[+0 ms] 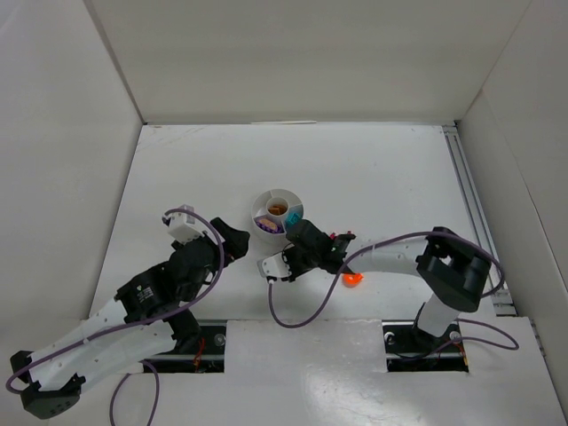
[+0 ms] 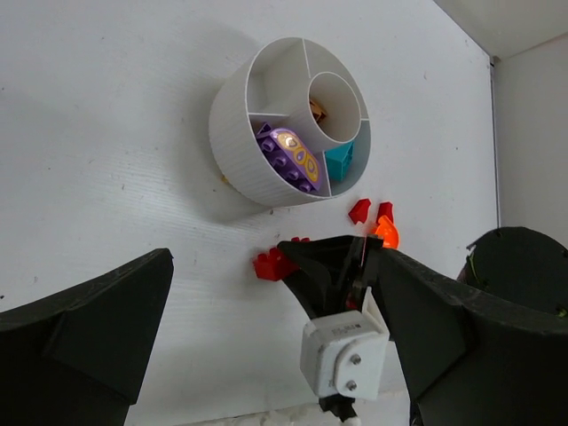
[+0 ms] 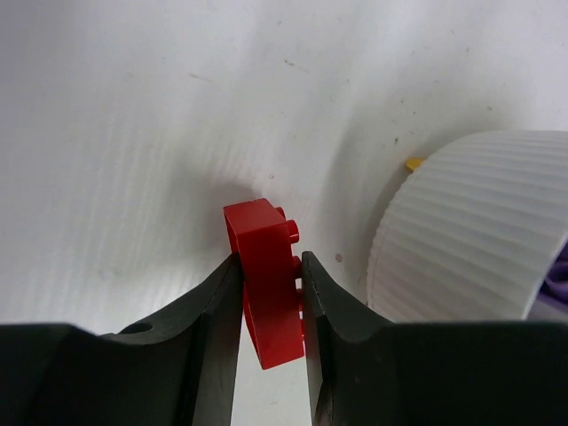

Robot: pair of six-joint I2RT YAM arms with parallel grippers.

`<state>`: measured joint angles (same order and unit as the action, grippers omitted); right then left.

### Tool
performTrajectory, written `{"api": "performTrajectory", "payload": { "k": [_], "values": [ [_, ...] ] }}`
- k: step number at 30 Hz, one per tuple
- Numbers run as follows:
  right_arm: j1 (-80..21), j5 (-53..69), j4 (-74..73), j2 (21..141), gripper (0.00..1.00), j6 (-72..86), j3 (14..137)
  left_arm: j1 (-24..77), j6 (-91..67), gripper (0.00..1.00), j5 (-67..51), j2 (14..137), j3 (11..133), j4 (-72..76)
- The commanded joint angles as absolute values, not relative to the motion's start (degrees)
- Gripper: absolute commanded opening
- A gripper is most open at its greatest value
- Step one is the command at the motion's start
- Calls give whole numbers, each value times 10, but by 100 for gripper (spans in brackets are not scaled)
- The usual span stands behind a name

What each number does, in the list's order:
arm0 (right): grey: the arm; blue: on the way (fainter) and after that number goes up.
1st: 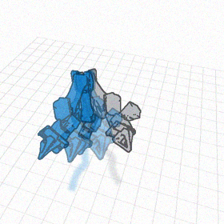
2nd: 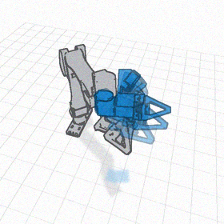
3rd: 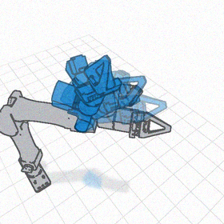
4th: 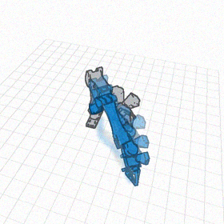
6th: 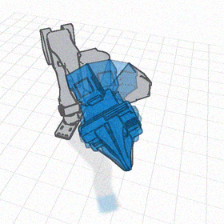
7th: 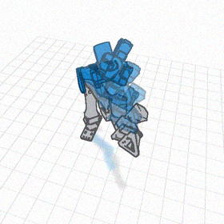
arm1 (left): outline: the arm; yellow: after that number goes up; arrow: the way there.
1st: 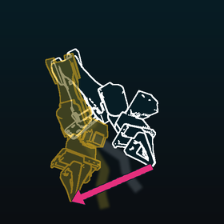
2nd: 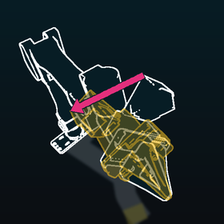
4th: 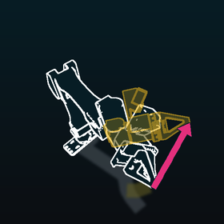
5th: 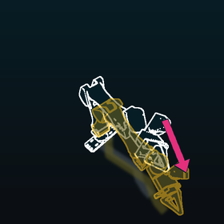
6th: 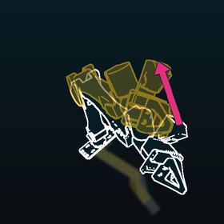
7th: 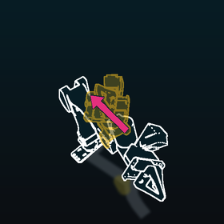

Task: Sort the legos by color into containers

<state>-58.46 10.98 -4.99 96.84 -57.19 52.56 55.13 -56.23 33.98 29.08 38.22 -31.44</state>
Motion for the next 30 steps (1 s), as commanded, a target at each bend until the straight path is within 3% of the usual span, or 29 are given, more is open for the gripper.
{"api": "performTrajectory", "payload": {
  "k": [1, 4, 10, 18, 22, 30],
  "values": [
    [-592, 141, -47, 910, 9, -561, 511, 553, -578, 100, 345, 280, 411, -323],
    [-592, 155, -35, 857, 3, -553, 493, 553, -578, 100, 345, 280, 411, -315],
    [-592, 166, -24, 783, 3, -559, 488, 553, -554, 100, 327, 301, 384, -242],
    [-592, 67, -7, 686, 1, -531, 508, 553, -566, 100, 326, 295, 395, -281],
    [-571, 51, 5, 693, 1, -519, 547, 553, -566, 100, 339, 245, 376, -281],
    [-471, 175, 70, 813, 1, -431, 654, 553, -585, 100, 381, 161, 349, -307]
  ]
}}
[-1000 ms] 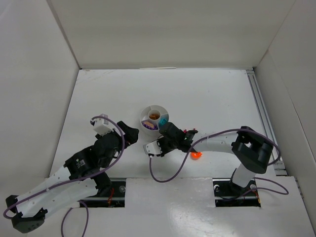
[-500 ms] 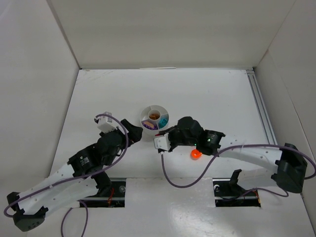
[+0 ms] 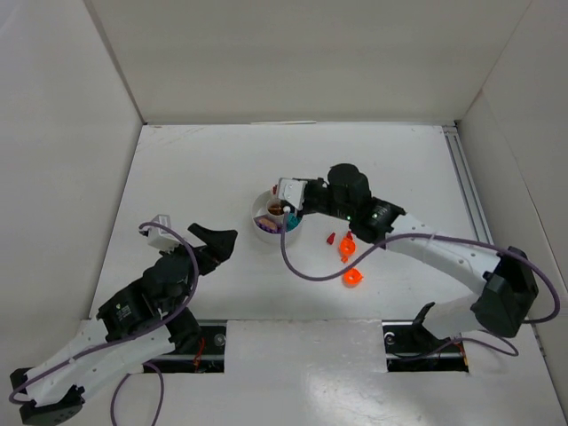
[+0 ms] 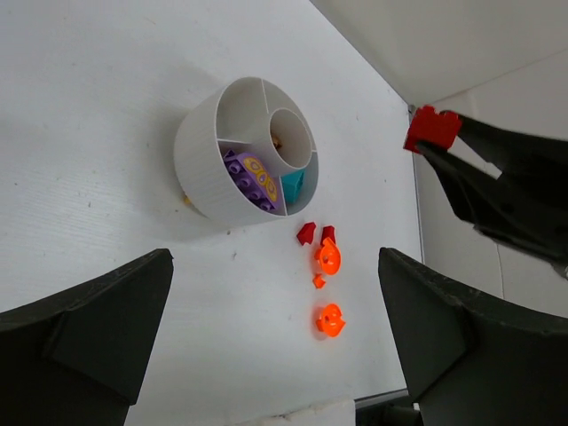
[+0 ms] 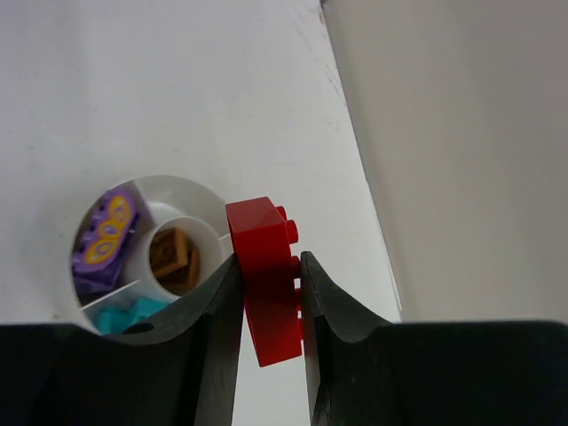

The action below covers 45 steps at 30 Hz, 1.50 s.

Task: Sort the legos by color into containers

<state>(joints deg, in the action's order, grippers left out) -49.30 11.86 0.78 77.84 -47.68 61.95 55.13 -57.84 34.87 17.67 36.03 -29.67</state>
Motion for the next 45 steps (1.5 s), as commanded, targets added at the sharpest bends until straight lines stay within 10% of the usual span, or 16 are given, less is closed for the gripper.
{"api": "performTrajectory", "payload": {
  "k": [1, 33, 45],
  "values": [
    [-465, 175, 80, 826, 1, -421, 662, 553, -585, 100, 381, 156, 344, -307],
    [-381, 174, 289, 960, 11, -202, 576, 553, -623, 100, 422, 104, 322, -328],
    [-381, 194, 326, 937, 47, -179, 544, 553, -623, 100, 417, 120, 333, -333]
  ]
}}
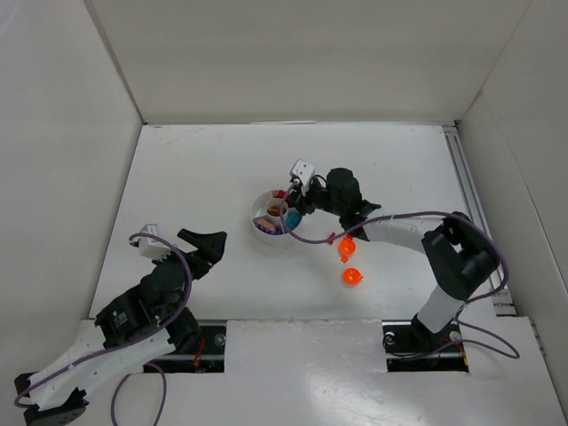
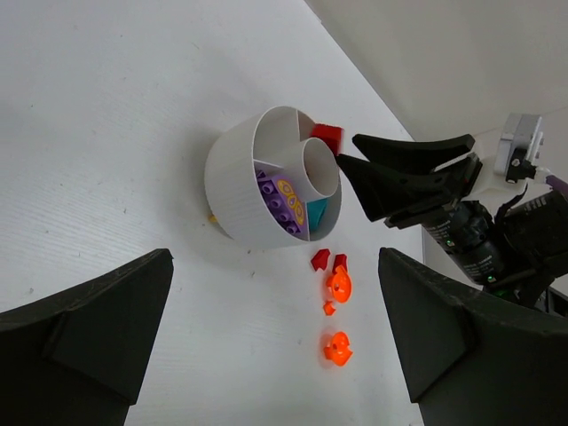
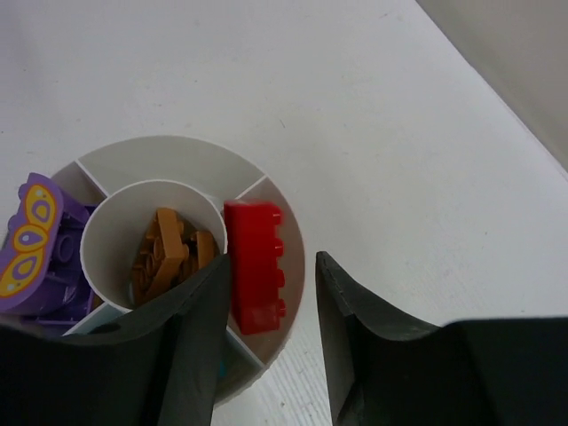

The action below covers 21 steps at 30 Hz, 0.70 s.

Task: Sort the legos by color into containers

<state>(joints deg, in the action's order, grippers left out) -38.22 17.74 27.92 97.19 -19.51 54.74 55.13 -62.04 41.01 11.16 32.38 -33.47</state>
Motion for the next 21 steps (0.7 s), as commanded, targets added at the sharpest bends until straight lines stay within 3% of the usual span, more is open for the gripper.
{"api": "performTrajectory", "payload": {
  "k": [1, 5, 11, 21],
  "values": [
    [-381, 194, 326, 930, 49, -179, 544, 553, -623, 100, 417, 120, 333, -333],
    [-381, 206, 326, 917, 57, -185, 539, 553, -618, 100, 417, 120, 333, -327],
    [-341, 211, 317, 872, 57, -157, 495, 553, -613, 100, 406, 120, 333, -322],
    [-317, 99, 40, 800, 67, -149, 461, 553, -588, 100, 400, 186, 349, -302]
  ]
}}
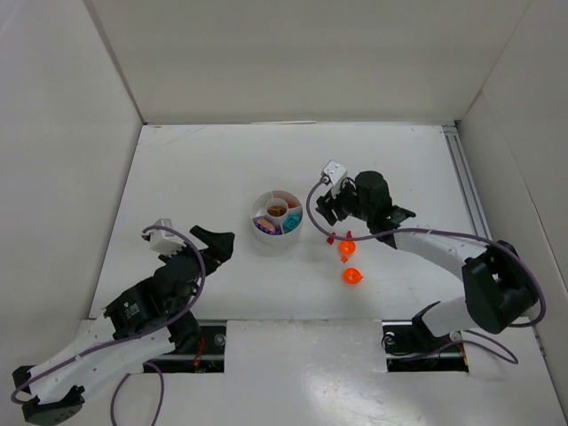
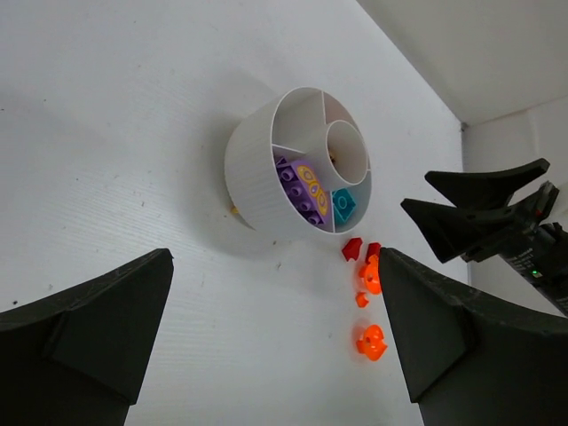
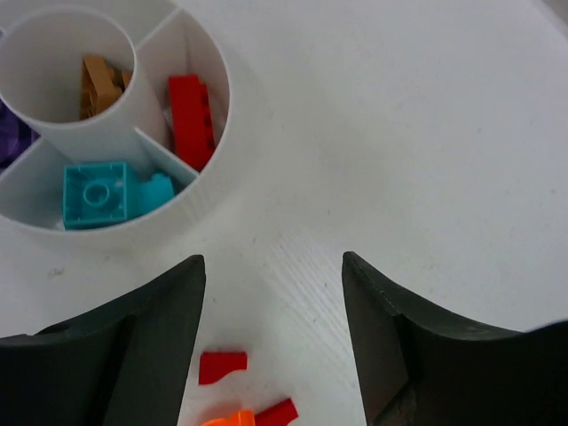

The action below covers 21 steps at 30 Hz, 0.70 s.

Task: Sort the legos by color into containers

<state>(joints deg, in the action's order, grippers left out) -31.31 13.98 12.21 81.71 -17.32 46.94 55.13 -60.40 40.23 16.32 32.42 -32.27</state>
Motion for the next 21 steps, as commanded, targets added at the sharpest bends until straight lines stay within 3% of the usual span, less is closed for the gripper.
{"api": "performTrajectory", "payload": {
  "k": [1, 11, 21],
  "values": [
    [-317, 99, 30, 800, 68, -149, 453, 553, -588, 100, 400, 192, 349, -302],
    [-357, 108, 13, 886, 72, -147, 470, 553, -583, 100, 395, 211, 354, -297],
    [-362, 47, -33, 887, 72, -123, 454, 553, -583, 100, 388, 206, 349, -297]
  ]
}}
